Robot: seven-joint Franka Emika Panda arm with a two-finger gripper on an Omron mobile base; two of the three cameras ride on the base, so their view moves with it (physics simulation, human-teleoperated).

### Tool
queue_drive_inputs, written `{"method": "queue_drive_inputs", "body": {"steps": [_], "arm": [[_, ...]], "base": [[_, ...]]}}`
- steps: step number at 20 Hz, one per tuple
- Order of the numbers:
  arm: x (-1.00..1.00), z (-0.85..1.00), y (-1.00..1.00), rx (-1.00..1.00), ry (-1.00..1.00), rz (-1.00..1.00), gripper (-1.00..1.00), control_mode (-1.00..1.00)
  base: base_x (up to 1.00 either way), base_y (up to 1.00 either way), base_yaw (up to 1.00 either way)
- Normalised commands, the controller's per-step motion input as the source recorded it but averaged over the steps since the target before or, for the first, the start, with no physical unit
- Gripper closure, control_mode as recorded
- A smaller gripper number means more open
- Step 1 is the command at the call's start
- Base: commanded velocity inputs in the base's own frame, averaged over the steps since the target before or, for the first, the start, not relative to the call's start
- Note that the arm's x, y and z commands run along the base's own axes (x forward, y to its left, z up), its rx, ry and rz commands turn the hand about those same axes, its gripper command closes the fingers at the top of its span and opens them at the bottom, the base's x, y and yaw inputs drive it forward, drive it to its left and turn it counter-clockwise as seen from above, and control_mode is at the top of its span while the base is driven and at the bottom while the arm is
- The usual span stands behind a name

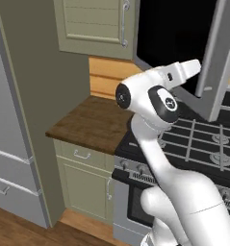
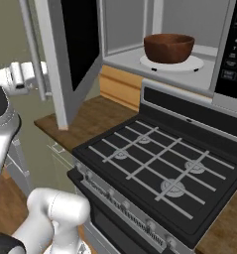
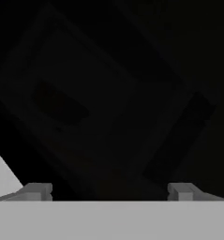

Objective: Pick the lime from the sink and place it in the bowl. Then pick the bowl and place it in the microwave. Then close the microwave door and press the start button.

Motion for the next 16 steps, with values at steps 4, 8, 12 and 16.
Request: {"method": "queue_drive_inputs", "body": {"steps": [4,8,12,16], "arm": [[0.17,0.02,-1.0,0.18,-0.01,0.0,-1.0,-1.0],[0.53,0.0,-0.98,0.18,0.0,0.03,-1.0,-1.0],[0.74,0.0,-0.85,0.16,-0.01,0.08,-1.0,-1.0],[0.65,0.0,-0.7,0.13,-0.04,0.14,-1.0,-1.0]], "base": [[0.0,0.0,0.0],[0.0,0.0,0.0],[0.0,0.0,0.0],[0.0,0.0,0.0]]}}
